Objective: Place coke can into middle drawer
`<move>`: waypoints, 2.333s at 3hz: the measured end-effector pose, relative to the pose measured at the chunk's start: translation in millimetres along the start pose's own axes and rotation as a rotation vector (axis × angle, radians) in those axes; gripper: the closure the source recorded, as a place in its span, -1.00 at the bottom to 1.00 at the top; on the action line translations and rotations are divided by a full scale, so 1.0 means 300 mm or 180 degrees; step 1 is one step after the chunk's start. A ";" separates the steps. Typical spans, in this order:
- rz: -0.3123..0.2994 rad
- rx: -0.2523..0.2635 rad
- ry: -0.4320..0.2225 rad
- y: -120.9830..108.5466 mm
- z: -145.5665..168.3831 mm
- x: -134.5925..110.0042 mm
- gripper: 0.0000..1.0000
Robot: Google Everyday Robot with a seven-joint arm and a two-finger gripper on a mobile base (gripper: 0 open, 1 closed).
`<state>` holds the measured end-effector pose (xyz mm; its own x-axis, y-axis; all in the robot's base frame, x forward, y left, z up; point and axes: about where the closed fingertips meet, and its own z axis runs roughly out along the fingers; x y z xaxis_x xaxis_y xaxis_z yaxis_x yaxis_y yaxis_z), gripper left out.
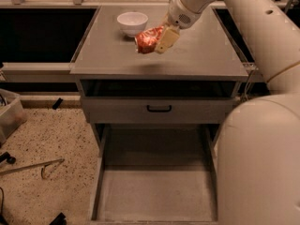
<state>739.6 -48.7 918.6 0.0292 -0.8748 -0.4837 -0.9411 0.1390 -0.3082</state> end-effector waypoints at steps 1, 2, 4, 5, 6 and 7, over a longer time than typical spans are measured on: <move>0.0174 0.0533 -0.0319 0.057 -0.272 -0.095 1.00; 0.0348 0.0882 -0.0688 0.193 -0.471 -0.217 1.00; 0.0573 0.0928 -0.0945 0.516 -0.403 -0.287 1.00; 0.0738 0.0587 -0.0706 0.657 -0.107 -0.187 1.00; 0.0755 0.0397 -0.0534 0.758 -0.012 -0.127 1.00; 0.0750 0.0402 -0.0567 0.739 0.004 -0.126 1.00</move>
Offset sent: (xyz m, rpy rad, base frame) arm -0.2295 0.0792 -0.1146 0.1654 0.1205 -0.1273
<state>530.4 15.7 867.6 -0.1156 -0.7183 -0.6861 -0.8801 0.3944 -0.2646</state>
